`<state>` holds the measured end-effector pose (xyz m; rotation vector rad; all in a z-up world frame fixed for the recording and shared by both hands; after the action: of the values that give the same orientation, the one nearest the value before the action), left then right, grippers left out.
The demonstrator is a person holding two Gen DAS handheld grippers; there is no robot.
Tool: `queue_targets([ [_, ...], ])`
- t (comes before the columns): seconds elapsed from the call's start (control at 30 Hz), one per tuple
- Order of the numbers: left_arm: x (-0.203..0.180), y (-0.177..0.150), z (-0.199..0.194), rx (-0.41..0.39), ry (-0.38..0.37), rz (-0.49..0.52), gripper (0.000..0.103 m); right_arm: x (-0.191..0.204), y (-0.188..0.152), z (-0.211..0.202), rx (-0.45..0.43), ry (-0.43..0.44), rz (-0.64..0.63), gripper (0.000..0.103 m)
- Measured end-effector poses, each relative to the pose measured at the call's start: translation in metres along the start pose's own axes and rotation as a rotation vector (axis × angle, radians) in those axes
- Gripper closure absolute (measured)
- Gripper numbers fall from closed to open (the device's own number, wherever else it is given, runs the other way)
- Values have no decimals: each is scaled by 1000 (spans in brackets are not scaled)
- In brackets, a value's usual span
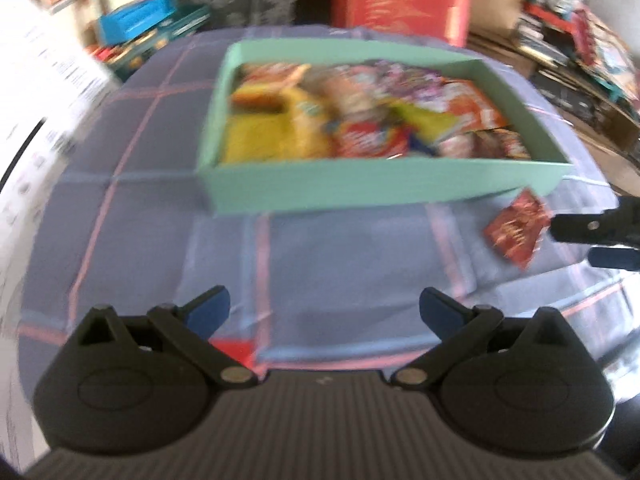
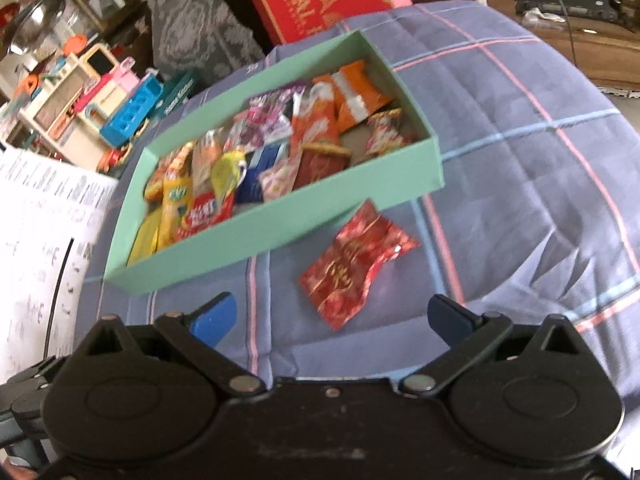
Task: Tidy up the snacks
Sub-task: 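Grasp the red wrapped candy with the right tool while the left tool grasps the red square candy, then lower both red candies into the green tray and open both tools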
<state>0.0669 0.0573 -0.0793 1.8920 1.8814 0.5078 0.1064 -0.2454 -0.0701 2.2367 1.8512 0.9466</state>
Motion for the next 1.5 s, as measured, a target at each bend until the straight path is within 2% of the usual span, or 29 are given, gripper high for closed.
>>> queue_targets([
  [0.17,40,-28,-2,51,30,-125,0,7,-8,4,20,-2,-12,0],
  [0.2,44,-34,-2,59,28,-140,4,8,-9,5,23,-4,-13,0],
  [0.27,46,-40,-1,76,23,-147,17,8,-10,7,28,-8,-11,0],
  [0.33,44,-45,3,97,11,-143,40,7,-11,9,33,-13,-10,0],
  [0.37,43,-46,4,101,17,-136,45,6,-11,9,35,-15,-10,0],
  [0.4,41,-46,5,88,36,-120,55,6,-12,9,36,-17,-10,0],
  [0.43,39,-45,5,82,42,-106,69,6,-12,10,36,-20,-9,0],
  [0.73,0,-11,30,38,-38,-33,70,-10,-6,19,8,-82,31,0],
  [0.87,-13,6,45,35,-44,-17,70,-12,5,28,-12,-88,53,7],
  [0.93,-15,12,50,31,-41,-14,70,-10,11,35,-23,-94,49,11],
  [1.03,-11,18,55,29,-43,-28,68,-4,15,48,-25,-106,38,24],
  [1.17,-8,22,58,23,-44,-23,67,10,17,60,-56,-146,-24,25],
  [1.23,-9,23,60,19,-34,-8,66,17,17,65,-67,-179,-83,37],
  [1.3,-12,24,61,13,-23,7,66,22,15,68,-72,-210,-142,56],
  [1.4,-14,25,62,8,-11,17,67,20,14,67,-79,-212,-171,58],
  [1.5,-13,24,60,11,-9,5,69,14,16,60,-63,-181,-126,60],
])
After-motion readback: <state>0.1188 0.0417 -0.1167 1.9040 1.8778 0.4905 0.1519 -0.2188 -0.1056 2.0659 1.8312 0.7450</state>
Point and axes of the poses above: each gripper's, at about its wrist camera, not at the fingertips, and z roughly the way its jaws point, x to its left, y to its top, the point moved 4 cm from there along z, roughly the way its jaws point, and after that the axes turned 2 degrees about z, right-handed, at the moved point
